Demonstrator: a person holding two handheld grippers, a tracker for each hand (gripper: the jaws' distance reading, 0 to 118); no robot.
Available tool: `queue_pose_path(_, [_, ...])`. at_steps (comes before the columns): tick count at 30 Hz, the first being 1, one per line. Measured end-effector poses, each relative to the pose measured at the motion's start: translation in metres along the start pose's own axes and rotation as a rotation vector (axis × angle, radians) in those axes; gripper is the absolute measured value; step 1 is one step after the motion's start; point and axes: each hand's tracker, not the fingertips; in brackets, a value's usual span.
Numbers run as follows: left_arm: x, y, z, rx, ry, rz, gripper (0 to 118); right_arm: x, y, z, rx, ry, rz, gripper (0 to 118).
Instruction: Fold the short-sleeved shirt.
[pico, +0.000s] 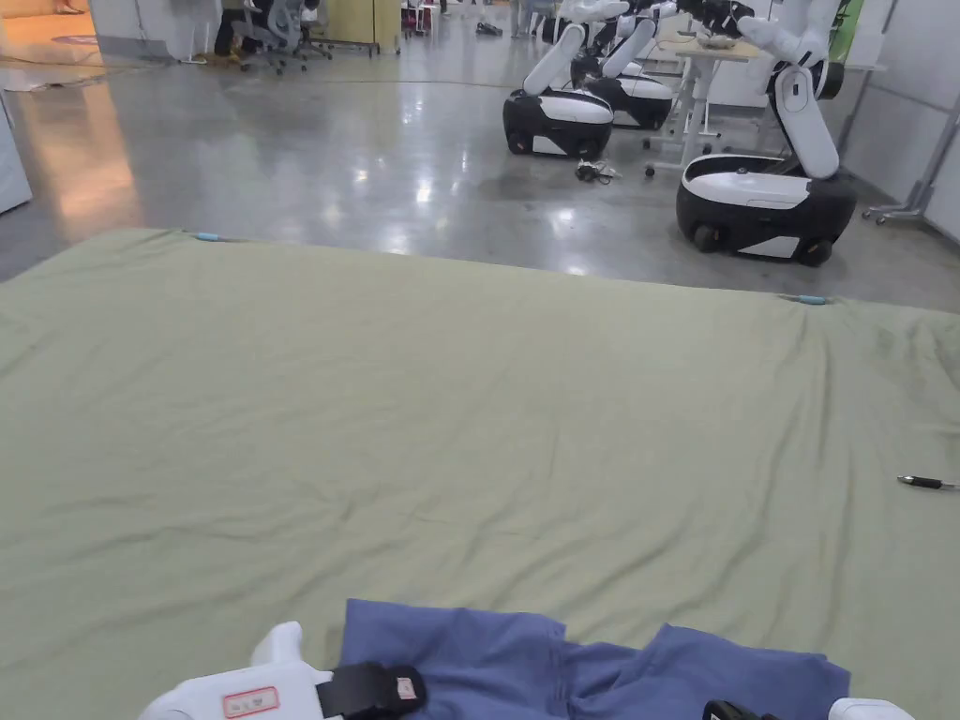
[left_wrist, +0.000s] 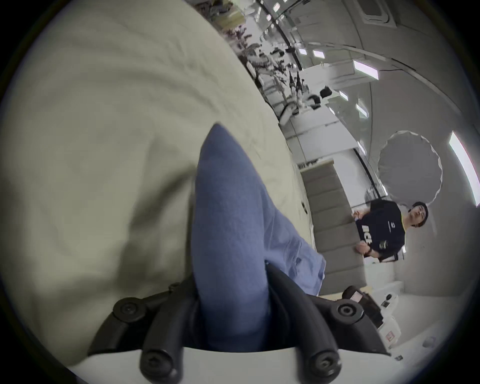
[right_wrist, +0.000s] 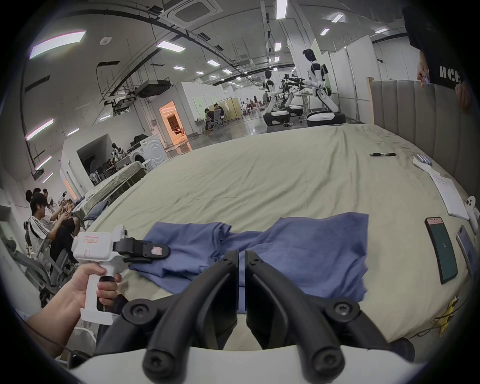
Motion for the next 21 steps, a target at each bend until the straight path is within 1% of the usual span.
queue_pose_path(1, [-0.002, 0.005, 0.011, 0.030, 0.020, 0.001, 12, 0.000, 0.000, 0.000, 0.000, 0.002, 0.001, 6])
queue_pose_path(2, [-0.006, 0.013, 0.024, 0.057, 0.076, -0.037, 12, 0.000, 0.000, 0.000, 0.002, 0.004, 0.002, 6])
queue_pose_path(3, [-0.004, 0.019, 0.037, 0.082, 0.174, -0.110, 12, 0.001, -0.001, -0.001, 0.005, 0.006, 0.001, 6])
queue_pose_path(4, [-0.003, 0.024, 0.047, 0.087, 0.224, -0.152, 12, 0.001, -0.001, -0.002, 0.007, 0.012, -0.004, 6])
queue_pose_path(7, [0.013, 0.031, 0.064, 0.098, 0.314, -0.262, 12, 0.001, -0.004, -0.006, 0.008, 0.026, -0.015, 6])
queue_pose_path(9, [0.042, 0.024, 0.064, 0.102, 0.343, -0.376, 12, 0.001, -0.006, -0.008, 0.004, 0.031, -0.013, 6])
queue_pose_path(11, [0.079, 0.011, 0.054, 0.099, 0.297, -0.452, 12, 0.001, -0.007, -0.007, 0.005, 0.034, -0.015, 6])
queue_pose_path(13, [0.116, -0.007, 0.031, 0.080, 0.266, -0.525, 12, 0.003, -0.008, -0.004, 0.006, 0.035, -0.018, 6])
queue_pose_path(16, [0.157, -0.039, -0.024, -0.028, 0.236, -0.611, 12, 0.009, -0.011, 0.002, 0.011, 0.022, -0.017, 6])
queue_pose_path(18, [0.170, -0.065, -0.069, -0.109, 0.212, -0.658, 12, 0.015, -0.012, 0.007, 0.018, 0.010, -0.023, 6])
queue_pose_path(20, [0.170, -0.091, -0.109, -0.160, 0.227, -0.677, 12, 0.021, -0.013, 0.013, 0.019, 0.007, -0.041, 6])
queue_pose_path(21, [0.166, -0.099, -0.125, -0.187, 0.260, -0.679, 12, 0.024, -0.013, 0.016, 0.022, 0.005, -0.049, 6])
